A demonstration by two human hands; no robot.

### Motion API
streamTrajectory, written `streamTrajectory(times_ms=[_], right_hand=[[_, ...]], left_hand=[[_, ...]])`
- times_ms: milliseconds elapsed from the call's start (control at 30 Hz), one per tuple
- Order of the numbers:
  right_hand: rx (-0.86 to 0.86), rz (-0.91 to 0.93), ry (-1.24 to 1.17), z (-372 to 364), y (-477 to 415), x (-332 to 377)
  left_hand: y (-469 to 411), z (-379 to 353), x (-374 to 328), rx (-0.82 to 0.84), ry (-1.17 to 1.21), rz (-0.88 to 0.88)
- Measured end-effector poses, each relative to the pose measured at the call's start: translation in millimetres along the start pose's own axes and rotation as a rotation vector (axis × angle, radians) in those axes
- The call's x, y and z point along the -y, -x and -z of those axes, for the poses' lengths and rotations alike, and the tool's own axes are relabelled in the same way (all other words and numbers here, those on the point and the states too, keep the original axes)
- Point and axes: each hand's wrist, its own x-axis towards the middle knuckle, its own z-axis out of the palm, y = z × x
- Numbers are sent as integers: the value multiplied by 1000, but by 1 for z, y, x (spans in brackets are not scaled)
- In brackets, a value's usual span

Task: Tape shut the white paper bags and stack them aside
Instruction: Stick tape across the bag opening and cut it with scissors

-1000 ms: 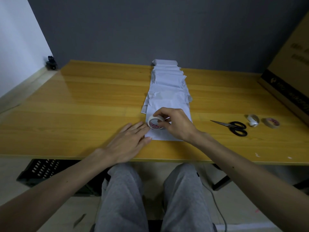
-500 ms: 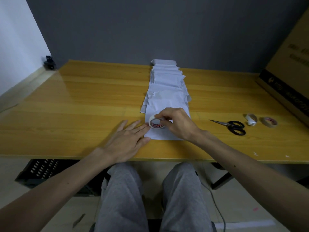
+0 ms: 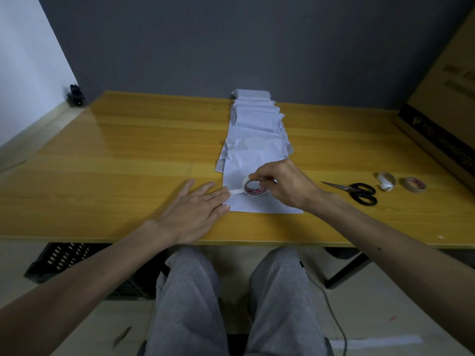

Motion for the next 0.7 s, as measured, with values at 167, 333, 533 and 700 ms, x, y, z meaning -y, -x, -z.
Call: streamTrajectory(times_ms=[167,333,533,700], right_hand=[[51,-3,22,7,5,-4],[98,-6,50,14,5,-5],[137,-7,119,21,6,-2],[165,2,166,20,4,-3]], left_hand=[[1,3,-1,21,-6,7],[2,4,-2,31,-11,3],[0,3,1,27,-9,-2],[-1,5,1,26,2,-15]])
